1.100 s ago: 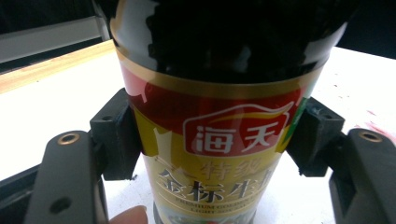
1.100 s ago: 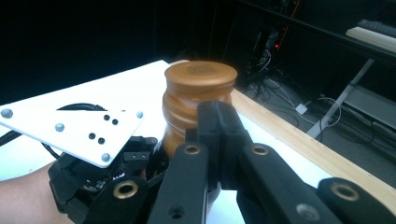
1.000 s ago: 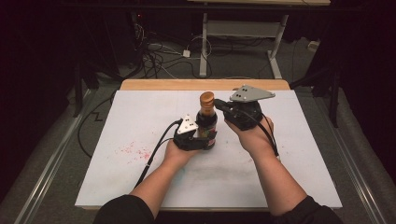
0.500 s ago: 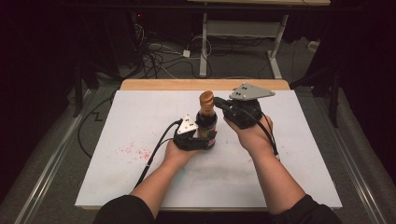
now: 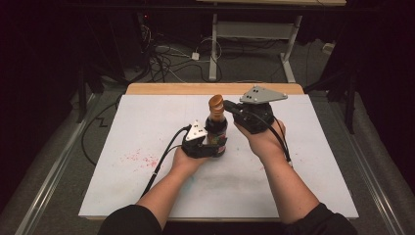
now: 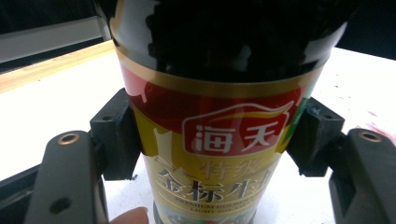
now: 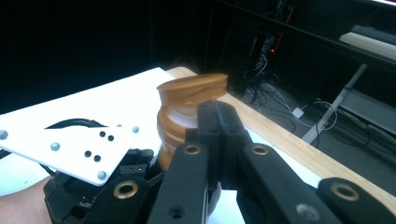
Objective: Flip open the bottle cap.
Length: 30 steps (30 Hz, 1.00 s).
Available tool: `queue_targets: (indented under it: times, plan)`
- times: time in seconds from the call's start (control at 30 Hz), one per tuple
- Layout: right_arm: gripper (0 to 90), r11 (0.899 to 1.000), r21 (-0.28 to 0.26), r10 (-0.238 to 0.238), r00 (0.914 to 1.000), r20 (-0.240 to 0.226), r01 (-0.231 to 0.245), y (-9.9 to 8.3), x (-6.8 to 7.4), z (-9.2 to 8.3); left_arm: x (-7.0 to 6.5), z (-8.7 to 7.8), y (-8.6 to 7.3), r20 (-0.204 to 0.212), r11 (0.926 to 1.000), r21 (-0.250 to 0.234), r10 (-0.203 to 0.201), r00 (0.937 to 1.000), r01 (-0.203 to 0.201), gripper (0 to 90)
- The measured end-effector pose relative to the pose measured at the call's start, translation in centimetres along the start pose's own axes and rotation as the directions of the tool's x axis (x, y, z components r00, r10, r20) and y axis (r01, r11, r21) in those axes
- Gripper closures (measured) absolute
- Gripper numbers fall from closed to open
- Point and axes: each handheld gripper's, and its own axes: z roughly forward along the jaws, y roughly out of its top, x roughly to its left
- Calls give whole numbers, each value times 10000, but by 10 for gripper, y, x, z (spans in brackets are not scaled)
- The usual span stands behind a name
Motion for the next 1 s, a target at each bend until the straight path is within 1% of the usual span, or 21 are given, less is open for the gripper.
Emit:
queue_targets:
  times: [0.63,1.0]
  plan:
    - [900,9999,-83,-59,10000,-27,58,6,2,1,0,0,0,-19,10000,22,-1,10000,1,287]
    - [900,9996,-213,-173,9998,-29,172,13,3,2,0,0,0,-20,10000,33,-7,10000,7,287]
